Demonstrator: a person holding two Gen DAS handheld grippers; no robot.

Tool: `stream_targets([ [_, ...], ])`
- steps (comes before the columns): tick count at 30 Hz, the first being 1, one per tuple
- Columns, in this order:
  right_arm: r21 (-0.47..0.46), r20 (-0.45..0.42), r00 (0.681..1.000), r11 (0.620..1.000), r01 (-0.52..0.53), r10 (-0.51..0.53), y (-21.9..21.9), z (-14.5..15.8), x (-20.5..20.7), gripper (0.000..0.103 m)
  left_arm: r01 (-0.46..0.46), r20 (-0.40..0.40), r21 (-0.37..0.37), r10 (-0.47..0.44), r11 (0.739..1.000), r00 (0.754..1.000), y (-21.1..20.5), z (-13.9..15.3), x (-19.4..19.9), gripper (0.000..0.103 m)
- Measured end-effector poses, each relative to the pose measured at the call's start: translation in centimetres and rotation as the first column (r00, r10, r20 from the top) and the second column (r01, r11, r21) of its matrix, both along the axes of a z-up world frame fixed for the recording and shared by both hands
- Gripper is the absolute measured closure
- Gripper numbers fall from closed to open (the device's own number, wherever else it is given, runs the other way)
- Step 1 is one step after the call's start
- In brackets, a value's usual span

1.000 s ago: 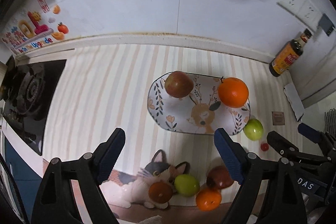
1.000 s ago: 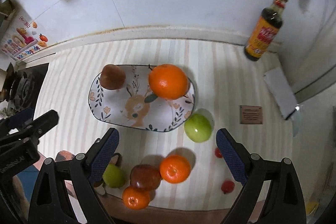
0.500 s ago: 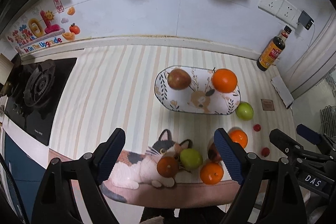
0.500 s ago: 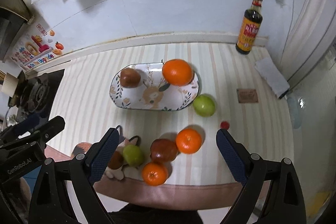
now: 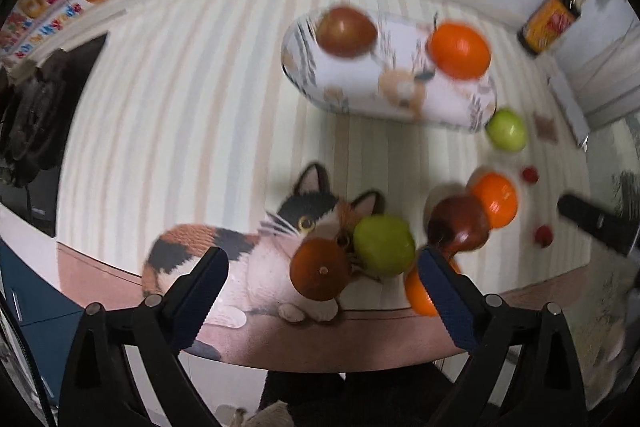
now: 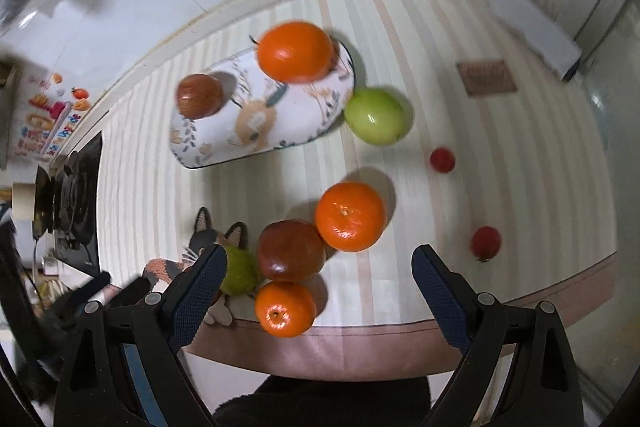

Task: Organize fruits
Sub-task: 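Grasp the brown round fruit with the left tool while the right tool grasps a tangerine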

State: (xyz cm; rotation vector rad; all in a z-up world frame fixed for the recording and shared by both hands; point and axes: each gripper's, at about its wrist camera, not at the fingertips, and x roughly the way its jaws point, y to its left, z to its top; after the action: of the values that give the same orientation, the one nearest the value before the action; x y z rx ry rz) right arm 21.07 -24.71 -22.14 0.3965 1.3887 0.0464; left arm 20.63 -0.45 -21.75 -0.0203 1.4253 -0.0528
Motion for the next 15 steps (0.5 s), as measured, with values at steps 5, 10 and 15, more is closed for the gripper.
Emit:
stream_targets([
  [5, 0.103, -0.094, 0.995, 0.993, 0.054, -0.044, -1.2, -4.4, 2.0, 0.007, 0.013, -0.08, 0.03, -0.011, 0.999, 0.997, 0.1, -3.6, -0.2, 0.006],
  [10, 0.156, -0.174, 0.981, 0.981, 0.119, -0.091, -1.8, -8.2, 3.1, 0.008, 0.03, -0.133, 0.044, -0.024, 0.999, 0.991, 0.3, -6.0, -0.2, 0.007],
  [15, 0.165, -0.231, 0.967, 0.975, 0.151, -0.11, -1.8, -11.1, 3.8, 0.014, 0.057, -0.155, 0.039, -0.05, 0.998, 0.987, 0.0, -7.4, -0.3, 0.012],
])
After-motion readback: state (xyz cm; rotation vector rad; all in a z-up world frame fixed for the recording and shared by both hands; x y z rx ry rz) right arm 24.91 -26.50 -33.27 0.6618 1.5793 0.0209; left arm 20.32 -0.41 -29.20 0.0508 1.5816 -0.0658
